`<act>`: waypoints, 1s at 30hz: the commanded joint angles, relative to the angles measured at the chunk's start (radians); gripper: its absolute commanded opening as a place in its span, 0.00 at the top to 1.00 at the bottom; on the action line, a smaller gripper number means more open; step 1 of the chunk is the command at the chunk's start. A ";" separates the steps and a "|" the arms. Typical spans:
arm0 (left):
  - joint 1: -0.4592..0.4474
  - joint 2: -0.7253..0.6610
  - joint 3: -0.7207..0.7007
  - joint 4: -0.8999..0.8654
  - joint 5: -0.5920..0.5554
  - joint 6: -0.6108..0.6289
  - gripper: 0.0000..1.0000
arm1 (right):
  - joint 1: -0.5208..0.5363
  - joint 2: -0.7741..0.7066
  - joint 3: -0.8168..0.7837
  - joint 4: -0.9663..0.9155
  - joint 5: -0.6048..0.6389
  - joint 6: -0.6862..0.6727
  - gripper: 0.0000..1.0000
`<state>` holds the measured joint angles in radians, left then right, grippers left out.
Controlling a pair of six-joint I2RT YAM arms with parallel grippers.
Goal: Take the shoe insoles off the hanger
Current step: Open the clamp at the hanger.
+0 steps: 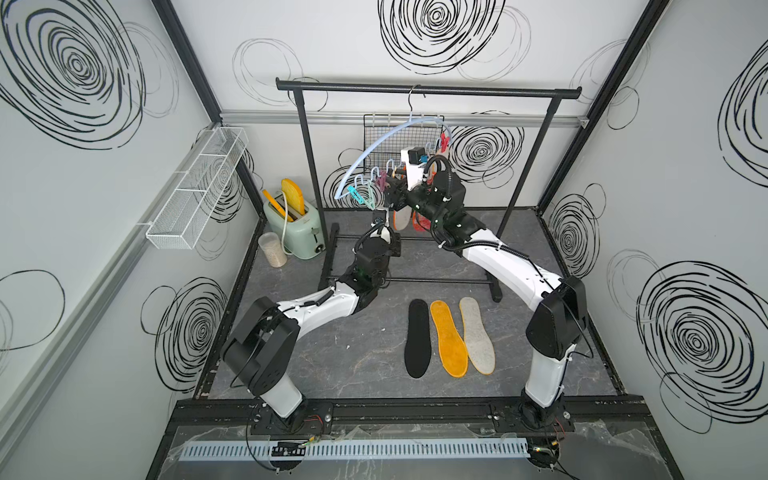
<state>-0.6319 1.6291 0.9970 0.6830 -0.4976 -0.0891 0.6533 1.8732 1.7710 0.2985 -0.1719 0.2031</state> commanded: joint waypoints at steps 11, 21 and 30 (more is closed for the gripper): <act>0.005 0.006 0.009 0.044 -0.004 0.011 1.00 | 0.007 -0.002 0.020 0.037 -0.022 0.002 0.79; 0.005 0.000 -0.017 0.044 -0.015 -0.001 1.00 | 0.006 -0.003 0.018 0.042 -0.029 0.004 0.82; 0.034 -0.022 -0.055 0.032 0.014 -0.005 0.71 | 0.005 -0.004 0.009 0.035 -0.036 -0.005 0.81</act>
<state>-0.6247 1.6291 0.9581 0.6823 -0.4934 -0.0910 0.6559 1.8732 1.7710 0.3222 -0.2058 0.1963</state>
